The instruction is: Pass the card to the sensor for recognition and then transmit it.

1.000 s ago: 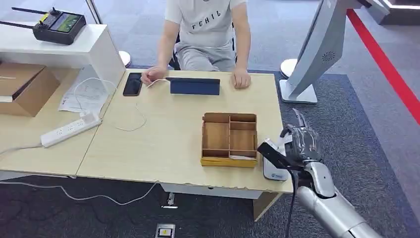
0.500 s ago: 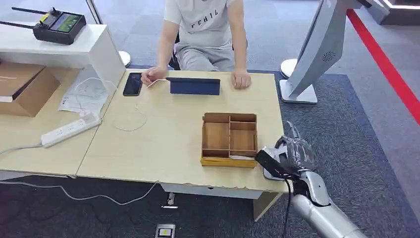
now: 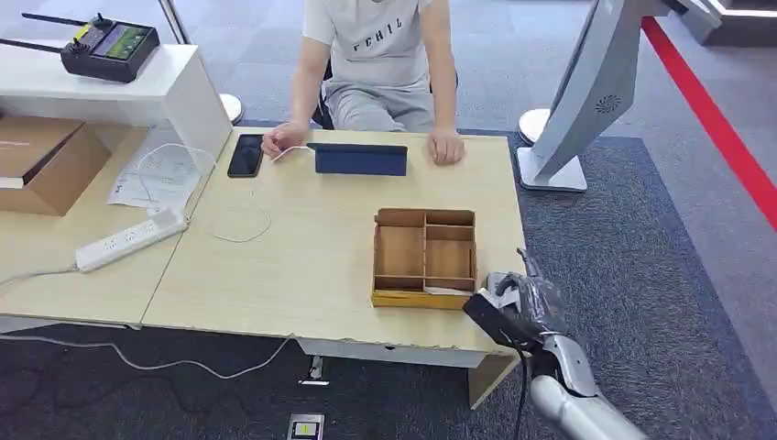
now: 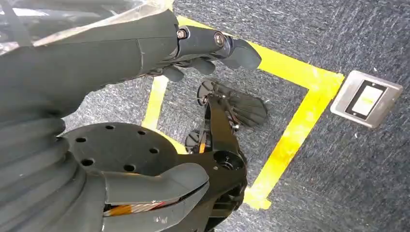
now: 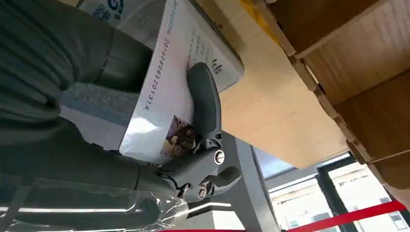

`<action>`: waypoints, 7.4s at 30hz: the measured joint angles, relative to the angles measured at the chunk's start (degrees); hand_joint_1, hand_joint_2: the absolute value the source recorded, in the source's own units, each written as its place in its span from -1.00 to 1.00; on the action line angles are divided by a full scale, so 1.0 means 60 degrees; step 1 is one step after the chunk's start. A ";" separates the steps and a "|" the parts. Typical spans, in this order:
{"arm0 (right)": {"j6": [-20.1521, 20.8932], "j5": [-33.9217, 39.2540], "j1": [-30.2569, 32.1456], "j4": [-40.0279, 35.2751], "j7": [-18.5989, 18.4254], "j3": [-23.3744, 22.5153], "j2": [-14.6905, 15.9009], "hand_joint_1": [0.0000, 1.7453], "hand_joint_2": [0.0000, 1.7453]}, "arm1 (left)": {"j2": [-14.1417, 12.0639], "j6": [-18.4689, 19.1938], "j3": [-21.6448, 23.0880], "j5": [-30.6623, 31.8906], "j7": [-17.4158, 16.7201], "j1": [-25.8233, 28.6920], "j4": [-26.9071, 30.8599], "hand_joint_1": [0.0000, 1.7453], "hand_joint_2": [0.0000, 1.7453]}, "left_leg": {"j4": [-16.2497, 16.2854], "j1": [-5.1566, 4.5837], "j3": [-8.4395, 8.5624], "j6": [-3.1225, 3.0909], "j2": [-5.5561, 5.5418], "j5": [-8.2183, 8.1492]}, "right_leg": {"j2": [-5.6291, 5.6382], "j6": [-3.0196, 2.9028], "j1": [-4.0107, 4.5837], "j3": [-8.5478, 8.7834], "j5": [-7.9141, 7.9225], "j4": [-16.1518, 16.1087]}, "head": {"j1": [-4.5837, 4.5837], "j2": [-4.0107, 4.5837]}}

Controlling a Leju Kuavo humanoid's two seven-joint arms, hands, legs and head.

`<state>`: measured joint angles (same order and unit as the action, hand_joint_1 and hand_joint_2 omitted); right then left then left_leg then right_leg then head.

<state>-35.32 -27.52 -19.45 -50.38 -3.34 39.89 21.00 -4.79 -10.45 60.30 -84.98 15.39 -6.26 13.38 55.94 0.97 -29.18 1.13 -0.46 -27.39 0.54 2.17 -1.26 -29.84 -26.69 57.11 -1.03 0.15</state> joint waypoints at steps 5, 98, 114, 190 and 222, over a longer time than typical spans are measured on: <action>0.0000 0.0051 0.0008 0.0062 0.0000 0.0004 -0.0007 1.00 1.00 | -0.0004 -0.0004 0.0000 -0.0007 0.0003 0.0000 0.0000 -1.00 1.00 | 0.0000 0.0000 0.0001 0.0000 0.0000 0.0000 | 0.0000 0.0000 0.0000 0.0000 0.0000 0.0000 | -0.0004 0.0000; 0.2852 -0.4302 -0.6164 0.1016 -0.1326 0.1439 -0.1741 1.00 1.00 | 0.0098 0.0401 0.0488 0.0678 -0.0835 -0.0647 0.0022 -1.00 1.00 | 0.0001 0.0004 0.0022 0.0006 0.0002 0.0014 | 0.0007 0.0008 0.0002 0.0020 0.0019 0.0006 | -0.0004 0.0000; 0.2612 -0.4510 -0.6201 0.1883 -0.1023 0.1428 -0.1934 -1.00 -1.00 | 0.0109 0.0397 0.0488 0.0896 -0.0248 -0.0779 0.0022 -1.00 1.00 | 0.0004 0.0004 0.0024 0.0006 0.0002 0.0015 | 0.0009 0.0008 0.0002 0.0017 0.0019 0.0006 | -0.0004 0.0000; 0.0630 -0.1374 0.1661 -0.7100 -0.1625 -0.1184 0.1282 -1.00 1.00 | 0.0011 0.0514 0.0131 0.0404 0.0499 0.0035 0.0011 -1.00 1.00 | 0.0003 0.0004 0.0023 0.0000 0.0007 0.0006 | 0.0010 0.0008 0.0002 0.0019 0.0017 -0.0008 | -0.0004 0.0000; 0.5133 -0.5184 0.0958 -0.7056 -0.3093 -0.0386 0.0521 -1.00 1.00 | 0.0026 0.0404 0.0135 0.0390 0.0451 0.0022 -0.0004 -1.00 1.00 | 0.0002 0.0004 0.0019 0.0000 0.0007 0.0007 | 0.0009 0.0009 0.0002 0.0019 0.0018 -0.0008 | -0.0004 0.0000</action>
<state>-4.52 -58.62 -13.71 -92.72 -21.90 37.57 24.13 -4.63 -8.02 61.11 -82.64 18.10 -6.13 13.35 55.95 1.00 -29.07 1.12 -0.42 -27.34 0.59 2.22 -1.25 -29.73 -26.59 57.06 -1.05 0.15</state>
